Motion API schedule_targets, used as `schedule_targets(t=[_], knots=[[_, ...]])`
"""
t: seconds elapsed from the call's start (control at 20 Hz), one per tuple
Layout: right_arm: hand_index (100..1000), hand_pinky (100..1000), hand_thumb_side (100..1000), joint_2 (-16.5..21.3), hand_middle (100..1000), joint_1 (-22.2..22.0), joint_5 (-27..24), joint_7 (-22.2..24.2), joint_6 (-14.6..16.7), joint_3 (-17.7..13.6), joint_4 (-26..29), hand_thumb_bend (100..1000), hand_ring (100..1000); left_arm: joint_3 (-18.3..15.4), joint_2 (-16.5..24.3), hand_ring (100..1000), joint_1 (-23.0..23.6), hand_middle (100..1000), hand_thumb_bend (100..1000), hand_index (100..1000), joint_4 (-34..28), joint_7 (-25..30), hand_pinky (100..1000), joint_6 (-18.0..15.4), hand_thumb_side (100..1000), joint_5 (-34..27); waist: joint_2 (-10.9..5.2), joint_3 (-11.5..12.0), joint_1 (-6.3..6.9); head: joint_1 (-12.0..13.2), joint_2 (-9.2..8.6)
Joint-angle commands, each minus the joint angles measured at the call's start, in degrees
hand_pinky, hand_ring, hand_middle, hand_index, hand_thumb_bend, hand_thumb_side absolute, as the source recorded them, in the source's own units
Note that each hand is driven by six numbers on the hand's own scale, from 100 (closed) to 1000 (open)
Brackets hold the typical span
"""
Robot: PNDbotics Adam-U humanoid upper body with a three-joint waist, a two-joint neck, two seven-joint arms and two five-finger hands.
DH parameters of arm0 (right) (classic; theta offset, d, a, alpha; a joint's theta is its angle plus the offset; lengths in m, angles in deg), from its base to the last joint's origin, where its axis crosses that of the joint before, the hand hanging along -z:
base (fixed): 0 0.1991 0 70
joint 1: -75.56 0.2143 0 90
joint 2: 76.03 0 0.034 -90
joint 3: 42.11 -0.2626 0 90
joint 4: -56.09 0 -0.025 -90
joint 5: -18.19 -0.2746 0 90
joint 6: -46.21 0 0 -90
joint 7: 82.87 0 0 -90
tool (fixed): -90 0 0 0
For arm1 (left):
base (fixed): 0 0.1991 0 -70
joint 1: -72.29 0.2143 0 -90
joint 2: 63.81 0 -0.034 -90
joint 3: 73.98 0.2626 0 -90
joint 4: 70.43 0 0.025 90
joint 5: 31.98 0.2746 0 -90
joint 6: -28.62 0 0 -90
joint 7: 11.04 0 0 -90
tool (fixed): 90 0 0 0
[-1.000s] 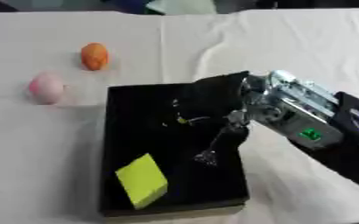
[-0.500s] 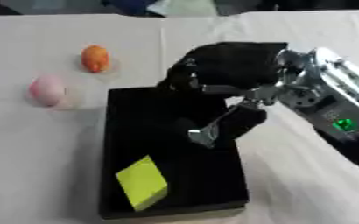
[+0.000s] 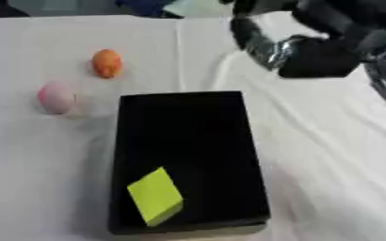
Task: Pick up objects on the table and place them in the box.
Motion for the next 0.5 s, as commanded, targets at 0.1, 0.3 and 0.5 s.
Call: schedule_targets(t=[0.1, 0.3, 0.5], knots=[[833, 872, 1000, 2.36, 629, -2.02, -5.32, -10.78, 1.45, -6.75, 1.01, 100, 675, 1.90, 9.32, 795, -1.76, 793, 100, 844, -1.07, 1.04, 728, 3.57, 881, 4.34, -0.80, -0.18, 0.35, 1.54, -0.49], [830, 871, 1000, 2.70, 629, -4.65, -6.49, -16.44, 2.34, -10.57, 1.01, 100, 678, 5.18, 17.02, 806, -3.07, 803, 100, 865, -1.06, 6.45, 740, 9.01, 919, 6.60, -0.75, -0.38, 0.39, 2.05, -0.36], [828, 871, 1000, 2.91, 628, -6.77, -6.62, -19.66, 2.25, -12.86, 1.01, 100, 679, 8.50, 23.56, 816, -5.16, 809, 100, 877, -0.29, 13.45, 754, 12.05, 927, 8.44, -0.74, -0.77, 0.25, 2.41, -0.33]])
